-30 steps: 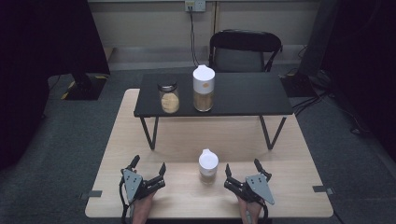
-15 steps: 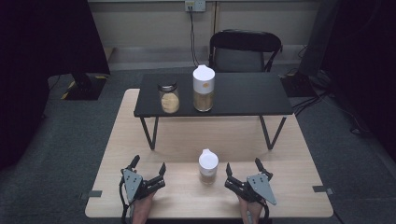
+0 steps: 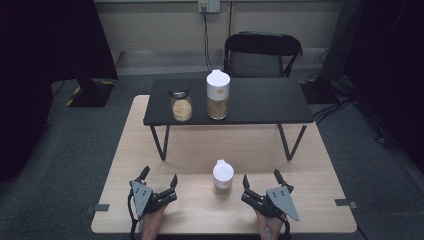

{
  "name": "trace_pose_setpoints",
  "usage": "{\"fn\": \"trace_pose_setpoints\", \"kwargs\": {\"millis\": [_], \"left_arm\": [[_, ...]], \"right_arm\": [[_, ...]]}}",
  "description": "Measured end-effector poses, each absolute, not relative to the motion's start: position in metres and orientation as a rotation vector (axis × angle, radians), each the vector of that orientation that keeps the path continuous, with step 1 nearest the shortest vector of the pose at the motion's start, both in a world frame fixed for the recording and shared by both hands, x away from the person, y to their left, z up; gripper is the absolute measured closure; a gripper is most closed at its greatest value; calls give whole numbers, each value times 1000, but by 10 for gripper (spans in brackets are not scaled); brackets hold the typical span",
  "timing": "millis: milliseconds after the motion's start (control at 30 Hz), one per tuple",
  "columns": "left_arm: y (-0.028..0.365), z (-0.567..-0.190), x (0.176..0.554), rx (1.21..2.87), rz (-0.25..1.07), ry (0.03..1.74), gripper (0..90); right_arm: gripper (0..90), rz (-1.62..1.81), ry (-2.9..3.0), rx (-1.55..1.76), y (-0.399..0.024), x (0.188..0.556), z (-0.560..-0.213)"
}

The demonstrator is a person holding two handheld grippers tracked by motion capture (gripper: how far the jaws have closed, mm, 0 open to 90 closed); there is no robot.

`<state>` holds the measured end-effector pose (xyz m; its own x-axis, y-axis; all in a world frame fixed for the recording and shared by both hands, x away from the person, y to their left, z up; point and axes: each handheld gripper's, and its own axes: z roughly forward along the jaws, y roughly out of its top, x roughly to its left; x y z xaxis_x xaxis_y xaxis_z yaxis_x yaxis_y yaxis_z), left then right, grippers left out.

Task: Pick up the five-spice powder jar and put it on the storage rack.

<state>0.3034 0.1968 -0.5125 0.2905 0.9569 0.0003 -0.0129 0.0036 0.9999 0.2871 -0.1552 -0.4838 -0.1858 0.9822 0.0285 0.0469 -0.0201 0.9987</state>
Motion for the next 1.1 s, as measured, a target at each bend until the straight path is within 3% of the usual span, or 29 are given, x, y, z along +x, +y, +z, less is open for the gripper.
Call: {"fn": "trace_pose_setpoints", "kwargs": {"millis": [1100], "left_arm": [[197, -513, 303, 1324, 995, 981, 17]], "right_arm": [[0, 1428, 1456, 1054, -130, 278, -444]]}}
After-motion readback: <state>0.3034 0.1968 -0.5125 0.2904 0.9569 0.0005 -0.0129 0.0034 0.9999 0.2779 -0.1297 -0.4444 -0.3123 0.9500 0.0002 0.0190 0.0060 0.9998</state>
